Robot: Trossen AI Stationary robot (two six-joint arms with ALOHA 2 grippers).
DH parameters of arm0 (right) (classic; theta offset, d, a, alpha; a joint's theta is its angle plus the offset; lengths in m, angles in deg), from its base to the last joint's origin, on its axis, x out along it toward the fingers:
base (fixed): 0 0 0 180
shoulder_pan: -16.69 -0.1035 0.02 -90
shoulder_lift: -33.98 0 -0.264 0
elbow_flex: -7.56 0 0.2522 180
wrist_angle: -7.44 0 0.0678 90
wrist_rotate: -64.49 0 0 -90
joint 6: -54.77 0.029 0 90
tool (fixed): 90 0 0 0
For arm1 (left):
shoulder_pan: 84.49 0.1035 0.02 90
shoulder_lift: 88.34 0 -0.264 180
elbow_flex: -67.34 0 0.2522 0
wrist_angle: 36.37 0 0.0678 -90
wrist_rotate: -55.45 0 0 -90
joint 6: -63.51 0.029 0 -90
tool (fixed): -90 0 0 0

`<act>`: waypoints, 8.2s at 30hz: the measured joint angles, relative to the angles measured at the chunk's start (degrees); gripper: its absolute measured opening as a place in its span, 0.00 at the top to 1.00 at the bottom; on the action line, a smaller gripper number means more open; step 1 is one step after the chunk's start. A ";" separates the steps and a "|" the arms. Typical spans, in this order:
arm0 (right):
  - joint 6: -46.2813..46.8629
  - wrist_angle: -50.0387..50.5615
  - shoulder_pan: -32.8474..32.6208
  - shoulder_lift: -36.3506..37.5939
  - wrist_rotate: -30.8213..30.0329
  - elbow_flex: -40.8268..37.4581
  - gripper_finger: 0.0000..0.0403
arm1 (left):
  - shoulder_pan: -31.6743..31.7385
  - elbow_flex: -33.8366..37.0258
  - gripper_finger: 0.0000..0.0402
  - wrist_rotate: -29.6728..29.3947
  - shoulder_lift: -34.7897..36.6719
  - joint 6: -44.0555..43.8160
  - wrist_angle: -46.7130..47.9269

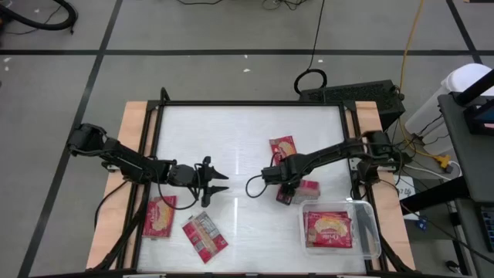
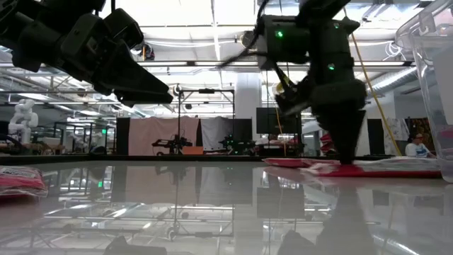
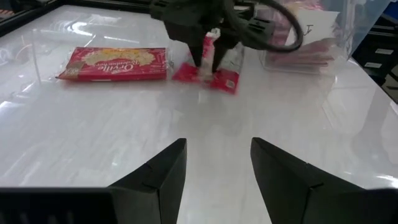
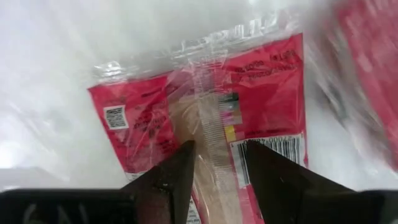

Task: Sort popcorn bags into baskets
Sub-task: Put the red popcorn pack into the transparent bin

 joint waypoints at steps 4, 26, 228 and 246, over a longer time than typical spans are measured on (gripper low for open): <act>-0.07 -8.76 -0.31 -0.20 0.79 0.41 0.65 | 0.00 0.00 0.55 -0.02 0.00 -0.02 -0.69; -12.51 -28.16 -0.03 8.08 -9.41 0.32 0.65 | -4.35 -0.01 0.55 -2.26 0.00 11.30 0.48; -3.09 40.21 -11.10 24.19 28.99 21.04 0.93 | -6.34 -18.82 0.59 -16.56 -1.11 -9.91 37.85; 3.96 25.68 -15.58 26.64 29.00 3.86 0.93 | -6.38 -18.82 0.59 -16.54 -1.11 -8.67 37.09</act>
